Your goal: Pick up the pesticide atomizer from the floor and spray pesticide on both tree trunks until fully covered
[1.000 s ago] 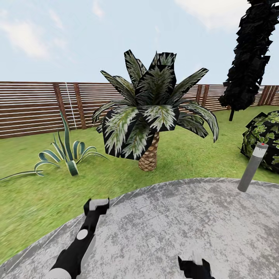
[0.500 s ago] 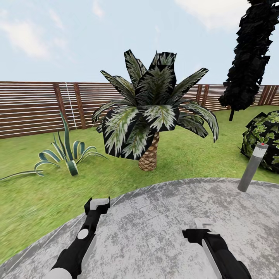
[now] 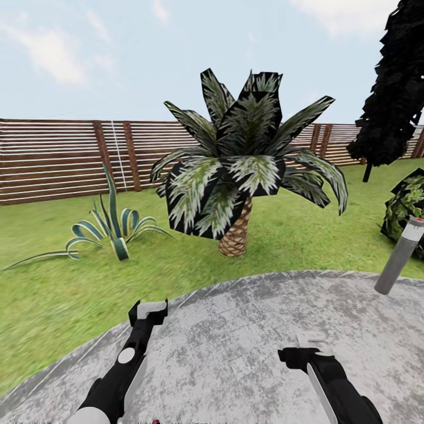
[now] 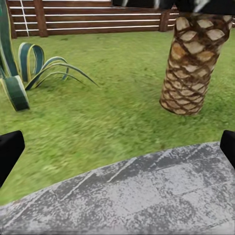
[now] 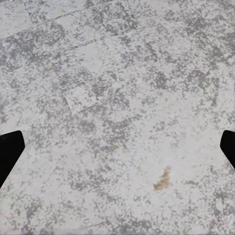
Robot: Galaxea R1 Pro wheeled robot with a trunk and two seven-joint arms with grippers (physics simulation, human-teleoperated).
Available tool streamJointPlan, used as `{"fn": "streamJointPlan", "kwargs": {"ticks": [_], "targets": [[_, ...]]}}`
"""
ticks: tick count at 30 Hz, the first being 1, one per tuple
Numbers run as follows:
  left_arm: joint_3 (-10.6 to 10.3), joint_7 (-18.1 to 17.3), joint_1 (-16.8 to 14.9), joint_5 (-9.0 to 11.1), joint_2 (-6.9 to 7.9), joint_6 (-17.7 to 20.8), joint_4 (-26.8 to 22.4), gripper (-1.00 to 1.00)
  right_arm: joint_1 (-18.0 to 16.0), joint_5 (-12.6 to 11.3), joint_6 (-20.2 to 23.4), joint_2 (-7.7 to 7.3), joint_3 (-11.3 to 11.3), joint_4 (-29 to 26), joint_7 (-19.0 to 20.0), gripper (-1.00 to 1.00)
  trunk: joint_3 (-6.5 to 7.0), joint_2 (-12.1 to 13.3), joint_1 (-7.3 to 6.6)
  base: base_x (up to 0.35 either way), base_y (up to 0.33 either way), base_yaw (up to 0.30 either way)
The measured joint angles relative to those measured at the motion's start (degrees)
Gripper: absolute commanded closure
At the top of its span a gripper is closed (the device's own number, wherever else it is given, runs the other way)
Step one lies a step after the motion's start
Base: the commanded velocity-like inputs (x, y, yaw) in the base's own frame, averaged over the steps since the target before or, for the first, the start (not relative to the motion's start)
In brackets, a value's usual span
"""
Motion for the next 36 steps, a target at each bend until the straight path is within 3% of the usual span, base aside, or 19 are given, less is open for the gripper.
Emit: {"fn": "streamJointPlan", "kwargs": {"ticks": [19, 36], "targets": [[0.2, 0.1, 0.0, 0.0, 0.17, 0.0, 0.0, -1.00, 0.0, -0.2, -0.1, 0.01, 0.0, 0.0, 0.2, -1.00, -4.93, -7.6, 4.17, 0.000, 0.000, 0.154], [0.3, 0.1, 0.0, 0.0, 0.21, 0.0, 0.0, -1.00, 0.0, -0.2, -0.1, 0.03, 0.0, 0.1, 0.3, -1.00, -9.52, -14.4, 7.91, 0.000, 0.000, 0.015]]}}
